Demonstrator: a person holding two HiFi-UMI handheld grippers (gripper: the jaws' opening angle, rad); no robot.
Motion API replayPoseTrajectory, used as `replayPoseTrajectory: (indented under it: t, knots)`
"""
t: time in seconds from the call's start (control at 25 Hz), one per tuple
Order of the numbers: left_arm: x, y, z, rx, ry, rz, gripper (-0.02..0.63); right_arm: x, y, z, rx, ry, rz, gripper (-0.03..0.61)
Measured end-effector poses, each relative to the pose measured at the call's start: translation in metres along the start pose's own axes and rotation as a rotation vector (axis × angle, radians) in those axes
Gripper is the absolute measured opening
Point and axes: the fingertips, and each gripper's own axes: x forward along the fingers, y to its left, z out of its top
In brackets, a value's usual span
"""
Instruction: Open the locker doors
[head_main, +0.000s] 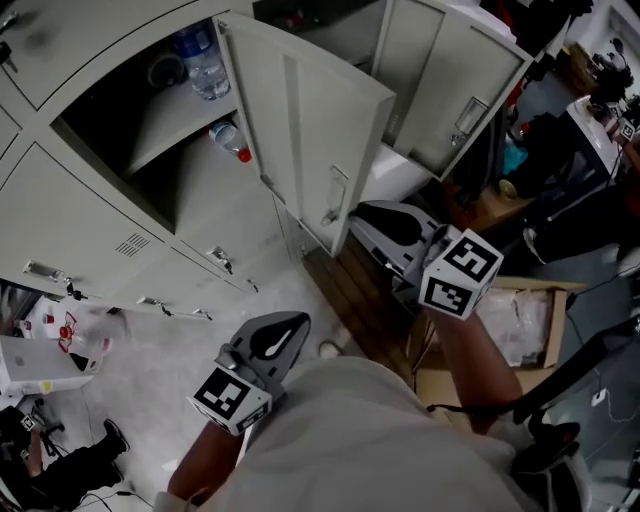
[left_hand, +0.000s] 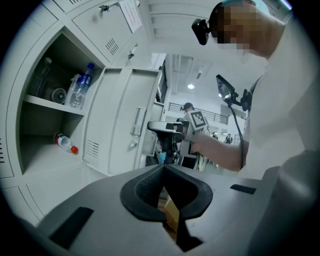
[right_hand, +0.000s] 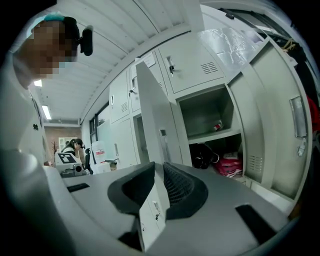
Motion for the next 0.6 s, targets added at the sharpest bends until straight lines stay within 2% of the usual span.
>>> replayPoseTrajectory:
  t: [0.4,0.6]
  knots:
    - [0.025,-0.007,0.0,-0.025,-0.034,0.089,0.009,-0.01,-0.031,0.003,-0.022,0.005,0.05,0.055]
    - [0.028,-0.007,-0.002,-0.044,-0.037,0.126,0.009,-0.015,-0.052,0.005,-0.019,-0.011,0.034,0.055]
